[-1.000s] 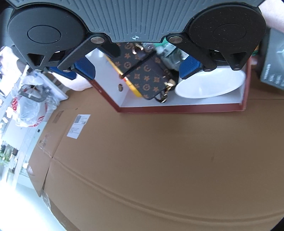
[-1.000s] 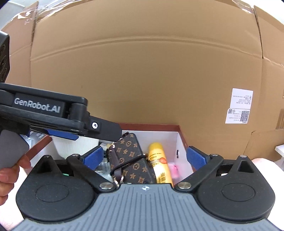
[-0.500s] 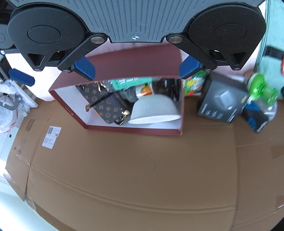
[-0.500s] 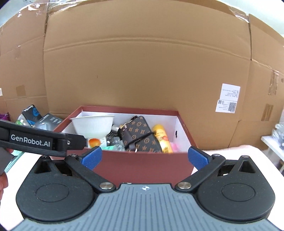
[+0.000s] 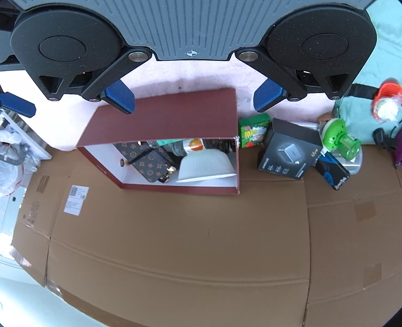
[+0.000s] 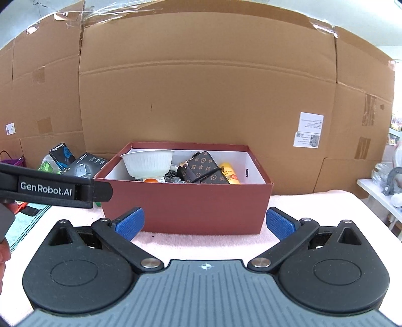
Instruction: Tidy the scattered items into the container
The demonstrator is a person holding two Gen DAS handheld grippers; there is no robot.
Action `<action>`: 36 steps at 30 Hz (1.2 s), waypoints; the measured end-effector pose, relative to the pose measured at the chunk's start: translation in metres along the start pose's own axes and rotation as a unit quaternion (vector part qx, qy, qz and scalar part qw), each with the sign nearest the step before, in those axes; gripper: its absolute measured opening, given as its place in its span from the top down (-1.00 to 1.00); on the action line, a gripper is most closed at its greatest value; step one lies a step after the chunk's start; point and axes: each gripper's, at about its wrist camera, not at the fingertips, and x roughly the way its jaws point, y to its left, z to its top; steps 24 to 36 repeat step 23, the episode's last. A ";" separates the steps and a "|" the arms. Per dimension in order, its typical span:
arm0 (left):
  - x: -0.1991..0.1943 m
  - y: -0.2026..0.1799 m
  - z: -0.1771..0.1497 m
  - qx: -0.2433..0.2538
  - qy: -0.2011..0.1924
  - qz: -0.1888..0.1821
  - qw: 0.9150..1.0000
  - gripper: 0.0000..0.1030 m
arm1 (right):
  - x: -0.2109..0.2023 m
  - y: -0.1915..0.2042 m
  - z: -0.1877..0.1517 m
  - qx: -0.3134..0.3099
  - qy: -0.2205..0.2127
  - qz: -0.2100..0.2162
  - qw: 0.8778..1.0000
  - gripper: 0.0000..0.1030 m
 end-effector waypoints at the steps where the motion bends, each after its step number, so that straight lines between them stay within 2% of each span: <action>1: -0.002 0.000 -0.001 0.000 0.002 -0.003 1.000 -1.00 | -0.002 0.001 -0.001 0.000 0.000 0.000 1.000 -0.99; 9: -0.008 -0.006 -0.005 0.026 0.006 -0.010 1.000 -1.00 | -0.012 0.008 -0.005 -0.004 -0.002 0.003 1.000 -0.99; 36: -0.009 -0.005 -0.005 0.026 -0.001 -0.018 0.999 -1.00 | -0.007 0.009 -0.007 0.009 0.009 0.004 1.000 -0.99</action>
